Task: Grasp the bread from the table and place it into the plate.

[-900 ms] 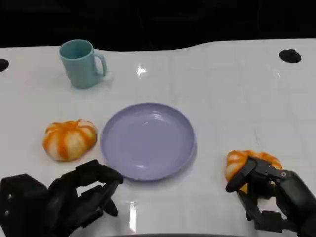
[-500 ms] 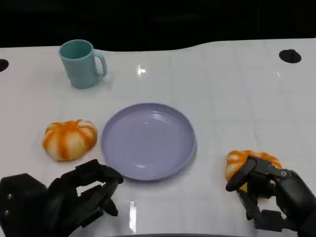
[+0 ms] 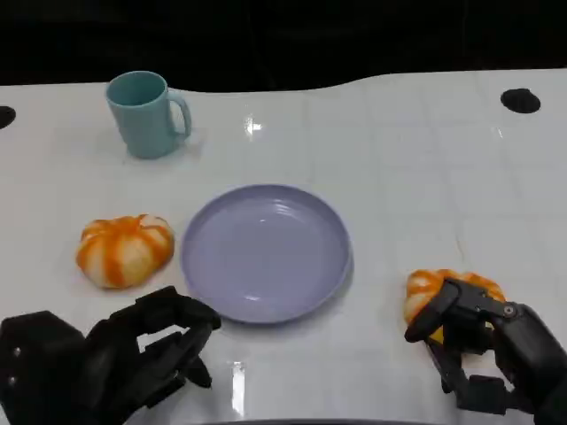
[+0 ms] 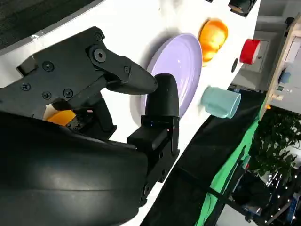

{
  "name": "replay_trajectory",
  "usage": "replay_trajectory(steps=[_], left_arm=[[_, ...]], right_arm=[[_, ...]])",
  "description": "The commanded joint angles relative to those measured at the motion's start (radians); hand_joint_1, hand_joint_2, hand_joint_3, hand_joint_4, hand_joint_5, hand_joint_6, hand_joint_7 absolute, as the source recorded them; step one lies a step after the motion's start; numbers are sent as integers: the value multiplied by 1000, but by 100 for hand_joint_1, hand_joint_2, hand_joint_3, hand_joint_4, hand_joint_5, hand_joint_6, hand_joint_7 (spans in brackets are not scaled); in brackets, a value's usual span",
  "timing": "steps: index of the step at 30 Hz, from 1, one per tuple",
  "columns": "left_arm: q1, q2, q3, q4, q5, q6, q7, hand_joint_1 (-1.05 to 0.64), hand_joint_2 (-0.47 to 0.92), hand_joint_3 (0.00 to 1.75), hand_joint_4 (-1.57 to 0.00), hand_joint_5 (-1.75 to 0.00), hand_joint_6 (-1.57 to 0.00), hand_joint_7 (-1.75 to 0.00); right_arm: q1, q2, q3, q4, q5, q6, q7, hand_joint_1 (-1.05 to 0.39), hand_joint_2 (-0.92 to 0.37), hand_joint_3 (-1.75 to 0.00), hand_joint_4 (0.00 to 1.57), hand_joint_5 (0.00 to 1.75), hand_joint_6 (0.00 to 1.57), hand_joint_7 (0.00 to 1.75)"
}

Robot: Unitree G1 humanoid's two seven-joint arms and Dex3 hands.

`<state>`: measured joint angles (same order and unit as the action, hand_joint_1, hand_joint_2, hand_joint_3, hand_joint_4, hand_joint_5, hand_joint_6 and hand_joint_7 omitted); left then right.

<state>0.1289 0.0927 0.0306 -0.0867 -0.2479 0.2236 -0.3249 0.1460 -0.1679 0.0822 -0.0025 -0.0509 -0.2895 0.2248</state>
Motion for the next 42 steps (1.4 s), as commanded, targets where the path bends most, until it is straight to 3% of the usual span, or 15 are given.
replay_trajectory(steps=[1,2,4,6,11,14,16,19,22,30,42], left_arm=[[1,14,7,-5,0,-3,1,-43,92,43,-61,-174,-64,-128],[1,13,8,-5,-1,-4,1,-42,92,43,-61,-173,-64,-128],[1,14,9,-3,-2,-3,0,-42,92,44,-61,-173,-64,-128],[0,15,9,-3,-2,-2,0,-42,92,44,-61,-173,-64,-128],[1,16,8,-4,3,-6,0,-42,92,43,-61,-173,-64,-128],[-1,15,9,-1,-2,-2,-1,-42,92,43,-61,-174,-64,-128],[-2,15,8,-5,-2,6,2,-42,92,43,-61,-174,-64,-128],[-2,15,7,-6,2,6,4,-42,92,43,-60,-175,-63,-129],[1,15,8,-9,-1,4,2,-42,92,43,-59,-175,-63,-129],[2,9,5,-10,-2,5,4,-44,92,43,-61,-175,-63,-129],[0,-8,2,-9,0,2,15,-44,92,42,-61,-174,-65,-129]], right_arm=[[-2,-13,-12,-9,23,15,15,-27,-67,-87,80,175,71,133],[-2,-14,-12,-11,26,19,20,-27,-68,-85,78,171,75,118],[-1,-17,-12,-13,16,12,17,-27,-69,-82,77,166,78,105],[0,-21,-12,-18,-2,-1,9,-28,-69,-77,74,147,79,84],[0,-49,-14,-59,-57,9,3,-29,-75,-56,58,112,67,56],[-1,-88,-15,-109,-147,25,-13,-35,-88,-22,45,91,64,29],[-7,-129,-14,-145,-236,32,-23,-41,-91,-14,34,81,57,19],[-13,-181,-12,-188,-349,38,-33,-47,-92,-7,29,52,49,6],[-5,-216,-12,-241,-433,62,-32,-49,-91,-2,25,35,41,1],[-1,-281,-4,-354,-602,152,20,-51,-90,0,9,22,25,0],[-111,-296,86,-254,-806,225,12,-54,-84,0,10,27,27,1]])
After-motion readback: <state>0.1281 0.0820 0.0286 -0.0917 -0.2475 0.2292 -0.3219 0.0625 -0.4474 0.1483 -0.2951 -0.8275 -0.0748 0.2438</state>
